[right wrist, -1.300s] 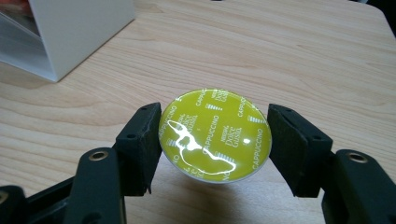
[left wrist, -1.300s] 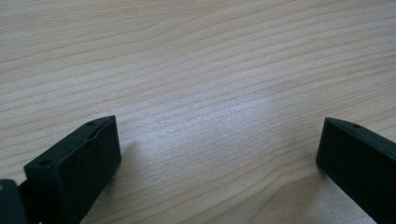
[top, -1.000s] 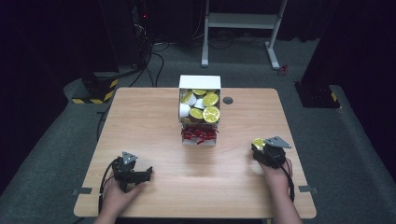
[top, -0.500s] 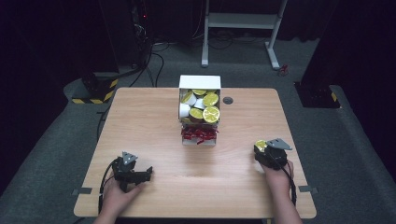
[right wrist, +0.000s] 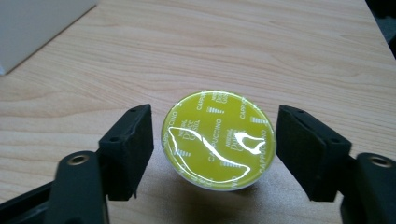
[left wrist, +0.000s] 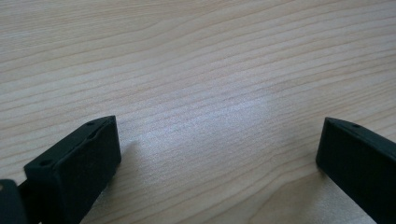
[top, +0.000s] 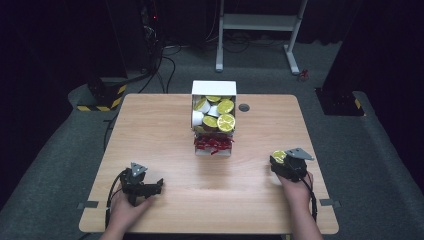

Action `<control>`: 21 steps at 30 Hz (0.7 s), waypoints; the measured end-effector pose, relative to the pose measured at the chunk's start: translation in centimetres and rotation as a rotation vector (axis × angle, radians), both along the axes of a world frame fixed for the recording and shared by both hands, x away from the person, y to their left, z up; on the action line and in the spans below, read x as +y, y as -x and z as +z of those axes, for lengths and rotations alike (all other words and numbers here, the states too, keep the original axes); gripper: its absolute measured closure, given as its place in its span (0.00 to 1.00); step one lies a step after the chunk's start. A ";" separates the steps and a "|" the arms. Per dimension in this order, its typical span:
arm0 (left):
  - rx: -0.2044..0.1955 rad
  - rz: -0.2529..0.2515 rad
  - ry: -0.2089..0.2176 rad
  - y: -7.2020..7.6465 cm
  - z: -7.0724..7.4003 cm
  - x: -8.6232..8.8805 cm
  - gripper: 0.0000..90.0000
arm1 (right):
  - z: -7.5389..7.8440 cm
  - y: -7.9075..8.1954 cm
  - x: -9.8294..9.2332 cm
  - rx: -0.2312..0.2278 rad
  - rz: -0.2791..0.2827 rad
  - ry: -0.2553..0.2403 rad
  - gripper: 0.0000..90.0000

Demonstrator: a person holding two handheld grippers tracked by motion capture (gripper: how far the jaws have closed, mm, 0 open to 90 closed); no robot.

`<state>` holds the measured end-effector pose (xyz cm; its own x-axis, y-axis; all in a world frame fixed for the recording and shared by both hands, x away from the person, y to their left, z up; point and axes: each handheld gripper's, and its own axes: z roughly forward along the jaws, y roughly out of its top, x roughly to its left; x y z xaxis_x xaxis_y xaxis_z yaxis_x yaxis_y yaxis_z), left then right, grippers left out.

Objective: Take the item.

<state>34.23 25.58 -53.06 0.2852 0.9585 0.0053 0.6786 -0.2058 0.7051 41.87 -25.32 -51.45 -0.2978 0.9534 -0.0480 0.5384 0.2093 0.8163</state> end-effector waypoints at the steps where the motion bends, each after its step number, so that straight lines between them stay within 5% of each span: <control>1: 0.000 0.000 0.000 0.0 0.0 0.0 0.00 | 0.1 0.0 -0.1 -0.003 0.005 -0.007 0.30; 7: 0.000 0.000 0.000 0.0 0.0 0.0 0.00 | 0.5 0.3 -0.4 -0.006 -0.006 -0.032 0.21; 21: 0.000 0.000 0.000 0.0 0.0 0.0 0.00 | 2.7 1.9 -0.4 -0.084 0.028 -0.101 0.19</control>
<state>34.25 25.58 -53.06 0.2852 0.9585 0.0050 0.6785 -0.2056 0.7053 39.95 -25.69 -48.78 -0.3234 0.9460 0.0223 0.4625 0.1375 0.8759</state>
